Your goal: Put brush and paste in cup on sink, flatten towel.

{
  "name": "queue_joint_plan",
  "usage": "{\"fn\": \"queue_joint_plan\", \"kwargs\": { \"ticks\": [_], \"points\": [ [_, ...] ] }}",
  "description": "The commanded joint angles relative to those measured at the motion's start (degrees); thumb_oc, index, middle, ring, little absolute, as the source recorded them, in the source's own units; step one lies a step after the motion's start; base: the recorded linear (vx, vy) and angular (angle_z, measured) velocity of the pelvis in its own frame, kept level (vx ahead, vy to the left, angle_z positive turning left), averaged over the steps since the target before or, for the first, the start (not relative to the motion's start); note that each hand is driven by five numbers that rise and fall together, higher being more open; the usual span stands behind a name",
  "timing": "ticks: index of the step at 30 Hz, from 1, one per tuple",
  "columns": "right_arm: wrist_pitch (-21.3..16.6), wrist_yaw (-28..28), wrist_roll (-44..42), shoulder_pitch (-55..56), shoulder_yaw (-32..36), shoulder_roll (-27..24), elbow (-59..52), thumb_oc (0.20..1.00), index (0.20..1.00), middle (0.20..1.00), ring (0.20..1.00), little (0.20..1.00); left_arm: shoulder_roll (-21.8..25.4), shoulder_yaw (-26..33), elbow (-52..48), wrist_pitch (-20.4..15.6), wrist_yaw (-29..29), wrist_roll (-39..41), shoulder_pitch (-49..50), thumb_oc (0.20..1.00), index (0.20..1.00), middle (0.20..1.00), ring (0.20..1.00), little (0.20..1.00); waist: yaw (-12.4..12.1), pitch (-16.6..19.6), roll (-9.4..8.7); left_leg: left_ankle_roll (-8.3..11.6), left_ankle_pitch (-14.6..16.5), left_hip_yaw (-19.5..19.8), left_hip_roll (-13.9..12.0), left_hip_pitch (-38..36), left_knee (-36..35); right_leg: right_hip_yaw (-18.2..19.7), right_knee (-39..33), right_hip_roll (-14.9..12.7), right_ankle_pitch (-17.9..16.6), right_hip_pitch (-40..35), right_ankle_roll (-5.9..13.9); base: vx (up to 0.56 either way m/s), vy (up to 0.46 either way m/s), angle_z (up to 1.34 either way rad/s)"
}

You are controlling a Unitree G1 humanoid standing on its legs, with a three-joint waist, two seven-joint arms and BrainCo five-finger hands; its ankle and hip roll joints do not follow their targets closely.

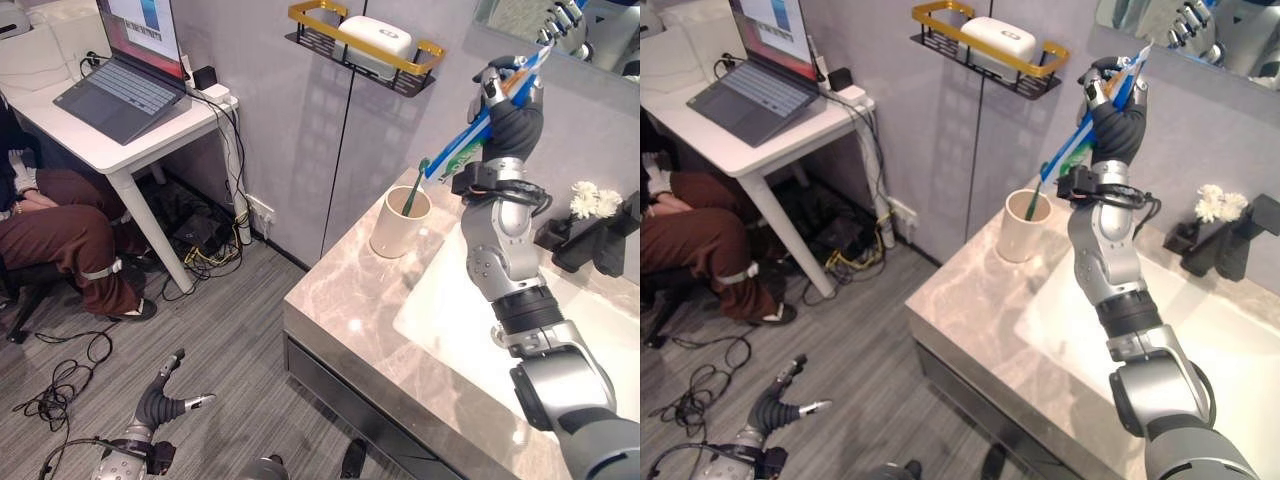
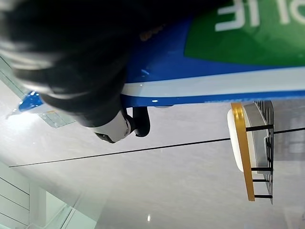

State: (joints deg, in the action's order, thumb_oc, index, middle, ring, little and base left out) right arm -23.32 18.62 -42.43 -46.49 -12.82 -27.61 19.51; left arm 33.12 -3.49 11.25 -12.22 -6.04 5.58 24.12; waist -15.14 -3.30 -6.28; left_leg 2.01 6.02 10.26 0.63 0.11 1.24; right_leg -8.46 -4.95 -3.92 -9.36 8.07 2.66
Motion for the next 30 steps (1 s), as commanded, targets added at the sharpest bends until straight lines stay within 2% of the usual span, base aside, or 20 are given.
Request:
{"fn": "queue_joint_plan", "kwargs": {
  "ticks": [1,10,30],
  "points": [
    [-1.2,-1.1,-0.1,-7.9,-0.7,-2.3,-0.1,0.200,0.200,0.200,0.200,0.200,2.3,0.8,-1.4,-1.8,-1.7,-1.8,-0.5,1.000,1.000,1.000,1.000,1.000,-1.6,0.8,-1.60,-1.92,-2.3,-2.0,2.4,1.5,-0.2,-0.1,-0.1,-2.8,1.9,-4.8,4.33,0.00,0.000,0.00],
    [-0.9,-1.2,-1.1,-7.4,-0.7,1.1,1.7,0.200,0.200,0.200,0.200,0.200,2.4,-0.4,-1.5,-1.6,-2.6,-3.1,-1.4,1.000,1.000,1.000,1.000,1.000,-1.3,1.1,-1.57,-2.04,-1.8,-2.5,2.1,0.7,-0.3,0.6,-0.1,-2.5,2.0,-5.1,4.24,0.00,0.001,-0.01],
    [-1.0,0.0,-1.2,-7.6,0.0,4.0,6.3,0.200,0.200,0.200,0.200,0.200,3.6,-2.1,-1.5,-2.0,-3.9,-5.1,-2.2,1.000,1.000,1.000,1.000,1.000,-2.2,1.3,-1.84,-2.25,-2.1,-3.3,1.8,-0.3,-1.5,1.2,-0.1,-2.3,1.7,-4.9,4.50,0.00,-0.002,-0.02]
  ]
}}
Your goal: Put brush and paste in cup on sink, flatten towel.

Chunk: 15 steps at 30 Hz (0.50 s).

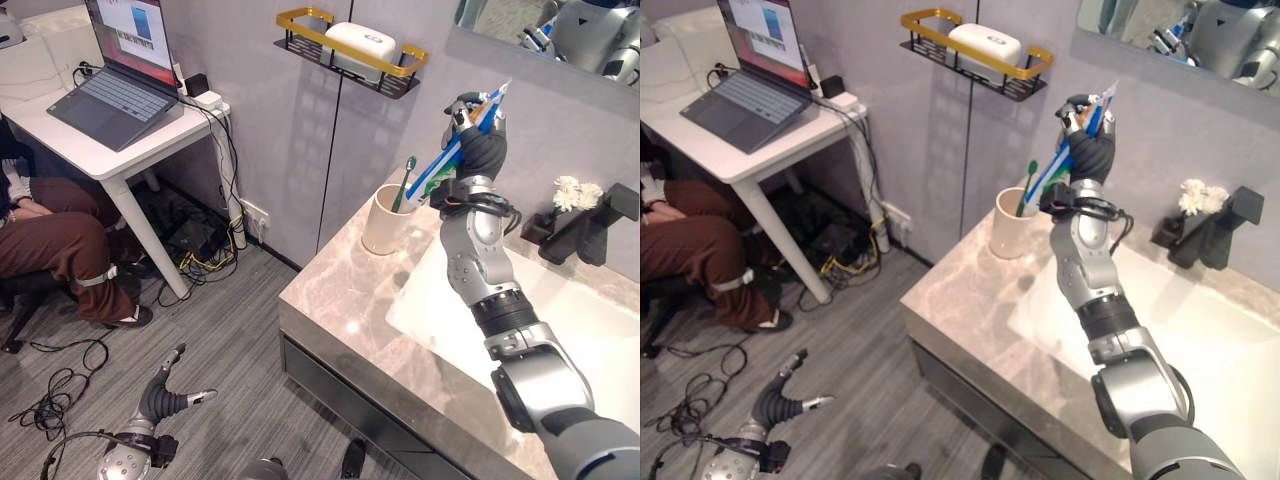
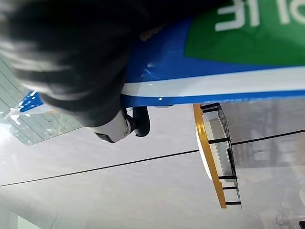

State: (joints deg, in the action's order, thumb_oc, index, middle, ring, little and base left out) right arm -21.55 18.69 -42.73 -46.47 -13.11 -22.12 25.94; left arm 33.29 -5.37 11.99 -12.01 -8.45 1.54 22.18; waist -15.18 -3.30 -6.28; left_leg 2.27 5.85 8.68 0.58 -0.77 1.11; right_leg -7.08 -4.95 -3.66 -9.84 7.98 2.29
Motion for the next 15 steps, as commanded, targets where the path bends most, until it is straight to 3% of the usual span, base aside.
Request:
{"fn": "queue_joint_plan", "kwargs": {
  "ticks": [1,15],
  "points": [
    [-2.8,-0.1,-1.1,-7.6,0.4,-1.2,0.4,0.200,0.200,0.200,0.200,0.200,3.4,-0.4,-2.1,-2.4,-1.7,-1.2,-0.4,1.000,1.000,1.000,1.000,1.000,-2.2,1.3,-1.81,-2.53,-1.9,-1.7,1.8,0.5,-1.5,-0.2,-0.1,-2.7,2.1,-4.8,4.90,0.00,0.000,0.00],
    [-2.5,0.5,-0.6,-10.0,-0.6,-1.3,1.7,0.200,0.200,0.200,0.200,0.200,3.9,-1.3,-1.2,-2.3,-2.0,-0.8,-1.2,1.000,1.000,1.000,1.000,1.000,-2.7,1.0,-2.45,-2.53,-2.3,-1.3,1.7,0.6,-2.0,-0.6,-0.1,-2.5,2.2,-4.6,4.96,0.00,0.000,0.00]
  ]
}}
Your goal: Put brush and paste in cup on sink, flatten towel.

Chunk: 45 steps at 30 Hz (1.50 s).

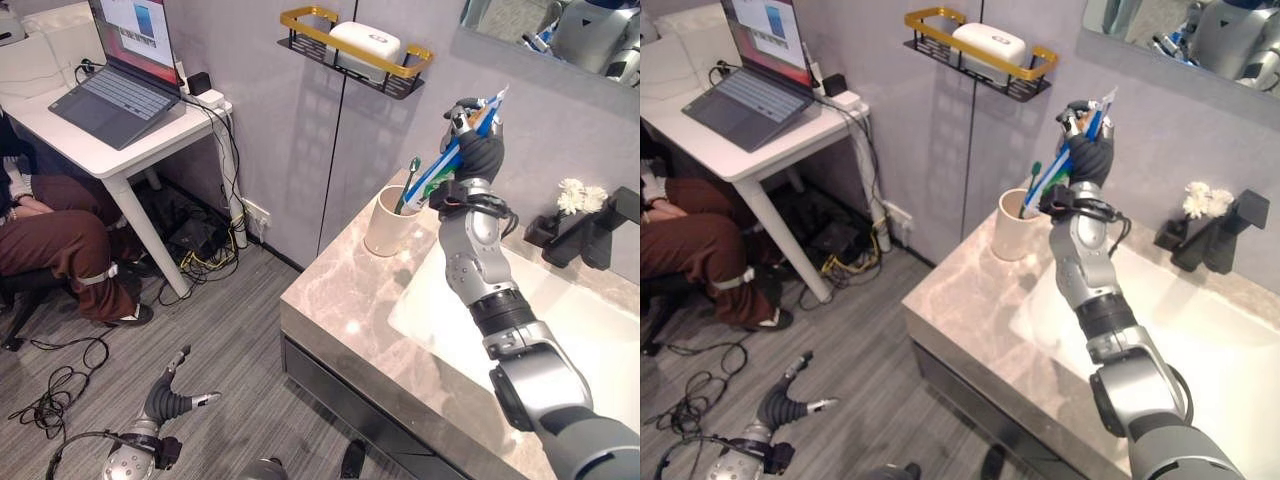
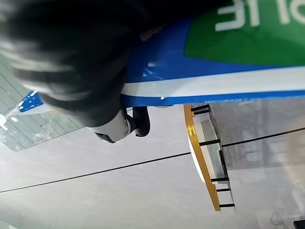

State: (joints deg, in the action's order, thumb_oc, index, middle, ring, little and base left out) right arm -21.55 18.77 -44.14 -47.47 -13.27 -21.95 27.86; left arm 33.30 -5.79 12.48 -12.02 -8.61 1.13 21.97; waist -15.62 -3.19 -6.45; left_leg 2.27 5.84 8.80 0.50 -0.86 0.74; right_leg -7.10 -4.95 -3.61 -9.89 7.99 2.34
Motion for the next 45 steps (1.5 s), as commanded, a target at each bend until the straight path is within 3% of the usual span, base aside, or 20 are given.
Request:
{"fn": "queue_joint_plan", "kwargs": {
  "ticks": [1,45],
  "points": [
    [-2.4,0.4,0.9,-9.0,-0.6,-1.3,-0.2,0.200,0.200,0.200,0.200,0.200,3.9,-0.9,-1.5,-2.3,-1.9,-0.4,-1.2,1.000,1.000,1.000,1.000,1.000,-2.2,0.8,-2.34,-2.51,-2.3,-1.3,1.7,0.8,-1.7,-0.6,0.0,-2.6,2.3,-4.5,4.88,0.00,0.000,0.00],
    [-1.6,-0.2,2.9,-5.3,-1.5,0.9,-0.3,0.200,0.200,0.200,0.200,0.200,2.2,-2.1,1.4,-2.0,-2.7,-0.1,-2.9,1.000,1.000,1.000,1.000,1.000,-1.3,0.1,-3.05,-2.29,-2.4,-1.9,1.2,0.6,-2.3,-0.7,0.0,-2.2,2.3,-4.2,4.82,0.00,-0.002,0.00]
  ]
}}
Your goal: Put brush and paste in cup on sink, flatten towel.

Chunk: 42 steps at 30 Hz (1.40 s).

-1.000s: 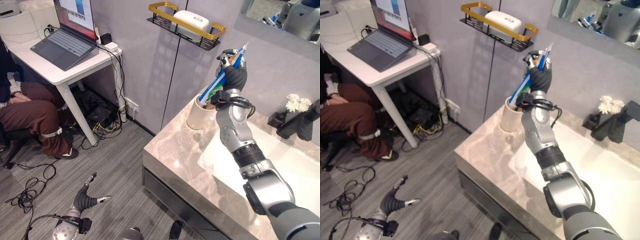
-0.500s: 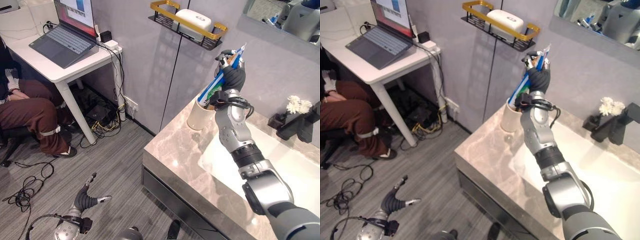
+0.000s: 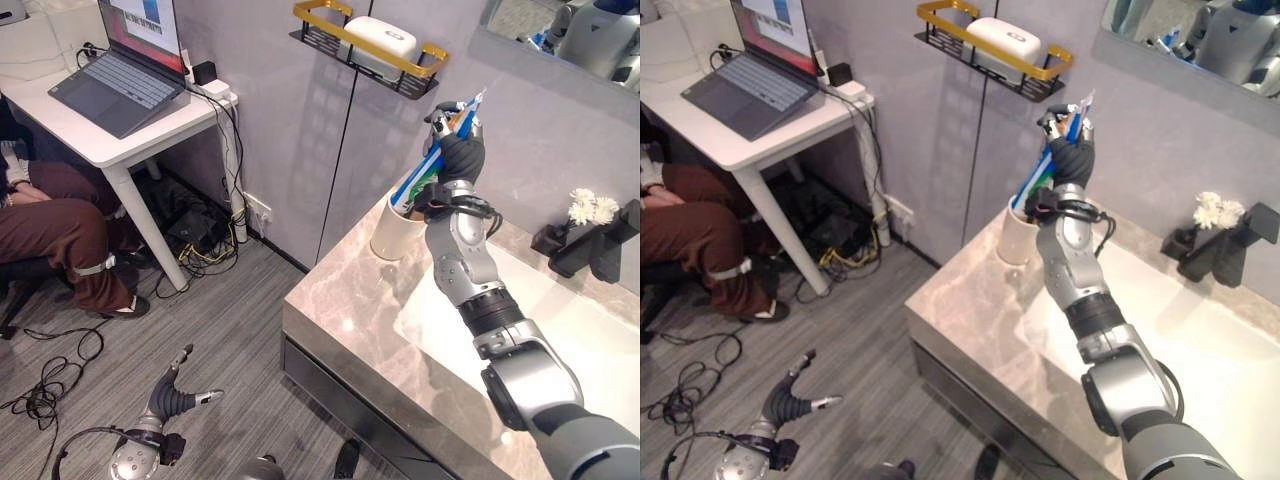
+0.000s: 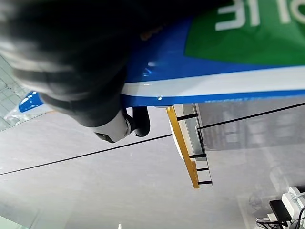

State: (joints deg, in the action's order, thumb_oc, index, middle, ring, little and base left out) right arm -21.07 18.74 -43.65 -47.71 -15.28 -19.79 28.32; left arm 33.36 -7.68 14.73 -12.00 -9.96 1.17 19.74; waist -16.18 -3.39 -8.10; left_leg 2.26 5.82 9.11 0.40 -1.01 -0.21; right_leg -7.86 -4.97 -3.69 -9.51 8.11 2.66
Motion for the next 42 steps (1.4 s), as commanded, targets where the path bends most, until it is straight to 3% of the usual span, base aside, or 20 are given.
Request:
{"fn": "queue_joint_plan", "kwargs": {
  "ticks": [1,37,38,39,40,41,42],
  "points": [
    [-2.0,-0.2,2.4,-5.0,0.5,-1.3,-0.7,0.200,0.200,0.200,0.200,0.200,2.2,-0.2,-0.7,-2.0,-1.3,-0.2,-0.8,1.000,1.000,1.000,1.000,1.000,-0.7,0.3,-1.41,-2.28,-2.4,-2.2,1.3,0.7,-1.4,0.1,0.0,-2.2,2.0,-4.4,4.49,0.00,0.000,0.00],
    [-0.4,-0.6,5.8,-2.8,-0.7,-1.4,1.1,0.200,0.200,0.200,0.200,0.200,1.5,-0.6,0.4,-2.0,-1.4,-0.1,-1.5,1.000,1.000,1.000,1.000,1.000,-0.2,-0.1,-1.35,-2.48,-2.1,-2.4,1.5,0.8,-1.1,0.2,0.0,-2.1,2.0,-4.2,4.52,0.00,0.000,0.00],
    [-0.3,-0.8,5.7,-2.8,-0.9,-1.4,1.0,0.451,0.451,0.451,0.451,0.451,1.5,-0.5,0.4,-2.1,-1.4,-0.1,-1.5,1.000,1.000,1.000,1.000,1.000,-0.1,-0.1,-1.35,-2.49,-2.1,-2.4,1.5,0.8,-1.1,0.2,0.0,-2.1,2.0,-4.2,4.50,0.00,0.000,0.00],
    [-0.2,-1.1,5.7,-2.8,-1.1,-1.5,0.9,0.451,0.451,0.451,0.451,0.451,1.6,-0.5,0.4,-2.0,-1.3,-0.2,-1.5,1.000,1.000,1.000,1.000,1.000,-0.1,-0.2,-1.37,-2.48,-2.1,-2.4,1.5,0.8,-1.1,0.2,0.0,-2.1,2.0,-4.2,4.51,0.00,0.000,0.00],
    [0.1,-0.8,6.3,-2.7,-1.3,-1.6,1.1,0.809,0.809,0.809,0.809,0.809,1.6,-0.4,0.4,-2.1,-1.3,-0.1,-1.5,1.000,1.000,1.000,1.000,1.000,-0.1,-0.1,-1.36,-2.47,-2.1,-2.4,1.5,0.8,-1.1,0.2,0.0,-2.1,2.0,-4.2,4.49,0.00,0.000,0.00],
    [0.1,-0.7,6.5,-2.8,-1.3,-1.8,1.1,1.000,1.000,1.000,1.000,1.000,1.6,-0.4,0.4,-2.1,-1.4,-0.1,-1.5,1.000,1.000,1.000,1.000,1.000,-0.1,-0.1,-1.40,-2.46,-2.1,-2.5,1.5,0.8,-1.1,0.2,0.0,-2.1,2.0,-4.2,4.49,0.00,0.000,0.00],
    [0.1,-0.8,6.3,-2.9,-1.3,-1.7,1.2,1.000,1.000,1.000,1.000,1.000,1.5,-0.5,0.4,-2.1,-1.4,0.0,-1.6,1.000,1.000,1.000,1.000,1.000,-0.1,-0.2,-1.43,-2.44,-2.2,-2.5,1.4,0.8,-1.1,0.2,0.0,-2.1,2.0,-4.2,4.50,0.00,0.000,0.00]
  ]
}}
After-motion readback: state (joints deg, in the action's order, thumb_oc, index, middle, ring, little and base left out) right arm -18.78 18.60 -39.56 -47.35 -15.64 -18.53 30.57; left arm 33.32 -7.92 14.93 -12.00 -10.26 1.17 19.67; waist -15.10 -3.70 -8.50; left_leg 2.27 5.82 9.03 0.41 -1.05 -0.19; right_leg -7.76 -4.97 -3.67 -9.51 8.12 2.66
